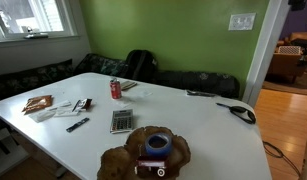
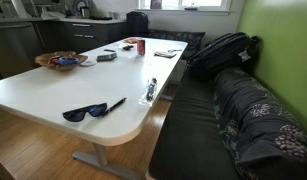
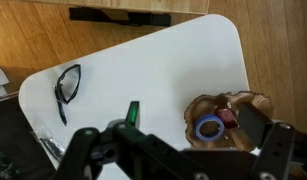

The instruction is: Place the sunglasses next to the packet

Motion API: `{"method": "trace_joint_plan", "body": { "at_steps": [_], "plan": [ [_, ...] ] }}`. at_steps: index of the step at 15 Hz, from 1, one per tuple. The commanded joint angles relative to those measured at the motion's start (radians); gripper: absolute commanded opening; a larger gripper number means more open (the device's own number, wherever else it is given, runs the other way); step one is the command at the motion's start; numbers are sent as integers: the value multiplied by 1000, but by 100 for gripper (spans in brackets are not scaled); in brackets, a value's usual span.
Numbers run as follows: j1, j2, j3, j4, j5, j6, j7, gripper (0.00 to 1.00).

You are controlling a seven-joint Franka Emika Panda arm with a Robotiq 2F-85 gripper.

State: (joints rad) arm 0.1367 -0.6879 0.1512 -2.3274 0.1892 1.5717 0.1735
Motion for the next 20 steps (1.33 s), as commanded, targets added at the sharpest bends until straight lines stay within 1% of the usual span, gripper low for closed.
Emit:
{"method": "trace_joint_plan", "body": {
  "at_steps": [1,2,4,5,7,9,11,13,15,17,20],
  "plan": [
    [3,-15,-3,-12,0,7,-56,100],
    [17,-21,-26,-19,23,11,-110,100],
    [22,-33,-63,-33,24,22,-213,100],
    [12,-27,-66,-29,-1,6,-231,100],
    [-27,-4,-48,-24,-100,-14,-217,100],
    [-59,5,-32,-46,-207,17,-188,100],
    [-84,10,-29,-98,-296,76,-157,100],
    [-110,15,-35,-162,-358,137,-112,100],
    [-147,10,-51,-242,-395,190,-42,100],
    [-197,-7,-67,-329,-449,223,22,100],
    [-279,7,-98,-443,-541,290,111,100]
  ]
}}
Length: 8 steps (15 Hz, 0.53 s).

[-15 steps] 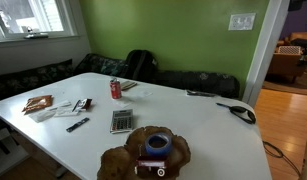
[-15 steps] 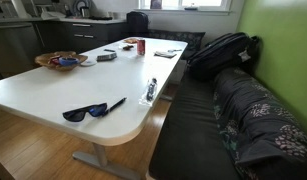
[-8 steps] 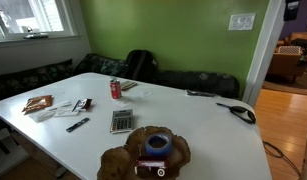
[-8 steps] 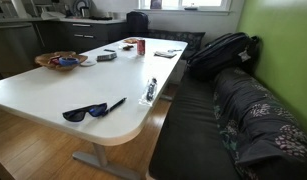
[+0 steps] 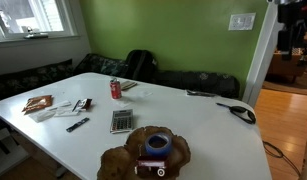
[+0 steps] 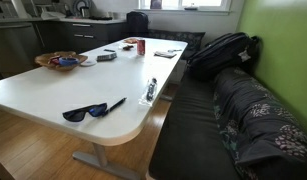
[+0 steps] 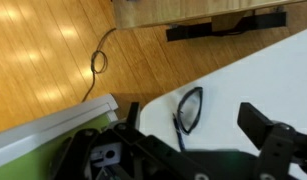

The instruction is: Place the sunglasses next to the packet

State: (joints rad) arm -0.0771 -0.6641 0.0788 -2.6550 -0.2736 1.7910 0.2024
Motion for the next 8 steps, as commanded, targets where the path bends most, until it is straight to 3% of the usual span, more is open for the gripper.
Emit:
{"method": "trace_joint_plan", "body": {
  "at_steps": [1,2,3,7,8],
  "plan": [
    [-97,10,-39,-138,-91,73,116,100],
    [-114,34,-55,-137,-75,46,129,100],
    [-75,9,-40,-107,-62,35,84,100],
    [-109,37,-59,-121,-64,35,105,100],
    [-80,26,-74,-120,-30,108,78,100]
  ]
}}
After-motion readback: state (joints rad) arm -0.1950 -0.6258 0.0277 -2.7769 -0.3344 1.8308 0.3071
